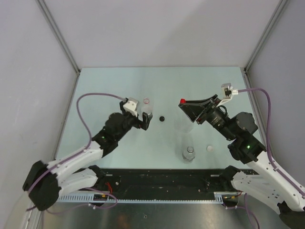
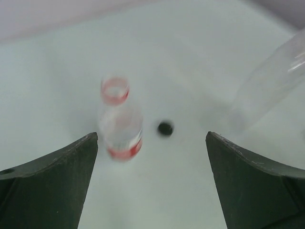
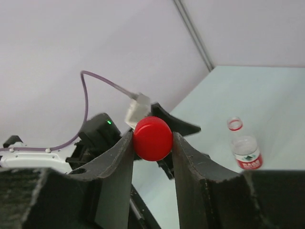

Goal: Screw on the bottle caps
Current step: Pick up the plastic bottle at the center of the board.

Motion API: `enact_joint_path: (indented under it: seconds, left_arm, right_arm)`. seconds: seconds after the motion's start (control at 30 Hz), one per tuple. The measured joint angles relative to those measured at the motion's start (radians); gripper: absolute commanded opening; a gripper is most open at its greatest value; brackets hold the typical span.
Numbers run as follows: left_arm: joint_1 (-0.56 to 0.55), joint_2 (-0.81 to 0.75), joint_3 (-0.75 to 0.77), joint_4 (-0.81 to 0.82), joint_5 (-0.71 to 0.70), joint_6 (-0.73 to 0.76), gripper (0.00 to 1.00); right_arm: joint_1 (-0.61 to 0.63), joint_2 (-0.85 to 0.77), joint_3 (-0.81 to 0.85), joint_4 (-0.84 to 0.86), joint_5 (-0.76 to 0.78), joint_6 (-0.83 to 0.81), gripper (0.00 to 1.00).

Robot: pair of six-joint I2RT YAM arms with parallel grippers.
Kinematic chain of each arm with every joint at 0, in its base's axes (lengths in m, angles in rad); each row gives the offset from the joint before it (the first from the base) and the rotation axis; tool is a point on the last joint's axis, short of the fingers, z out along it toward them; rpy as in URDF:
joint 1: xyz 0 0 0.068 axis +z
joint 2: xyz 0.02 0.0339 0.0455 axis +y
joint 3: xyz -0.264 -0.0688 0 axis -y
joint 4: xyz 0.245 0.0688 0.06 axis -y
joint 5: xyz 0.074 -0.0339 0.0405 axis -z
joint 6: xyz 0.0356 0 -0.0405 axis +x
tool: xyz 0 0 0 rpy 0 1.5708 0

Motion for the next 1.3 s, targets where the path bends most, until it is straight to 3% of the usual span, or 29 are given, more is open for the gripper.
enact_joint_path:
  seconds: [0.2,0.4,0.8,1.3]
  left_arm:
    - [0.0,0.22,-0.108,0.098,-0.19,-0.039,0.97]
    - [0.0,0.393,-0.176,0.41,-0.261,-0.09,0.97]
    - [0.0,0.595,-0.221,0.729,-0.241,-0.105,0.93]
    - [0.001,0.786,-0.221,0.894,-0.244,-0.1,0.88]
  right_arm:
    - [-0.024,0.025,0.0,-0.052,0.001,-0.034,0.37]
    - [-0.043,0.037,0.0,-0.07,-0.01,-0.036,0.37]
    - [-0.052,0.032,0.0,-0.072,-0.013,-0.036,0.38]
    - [-0.056,0.068,0.0,-0.054,-0.012,-0.037,0.38]
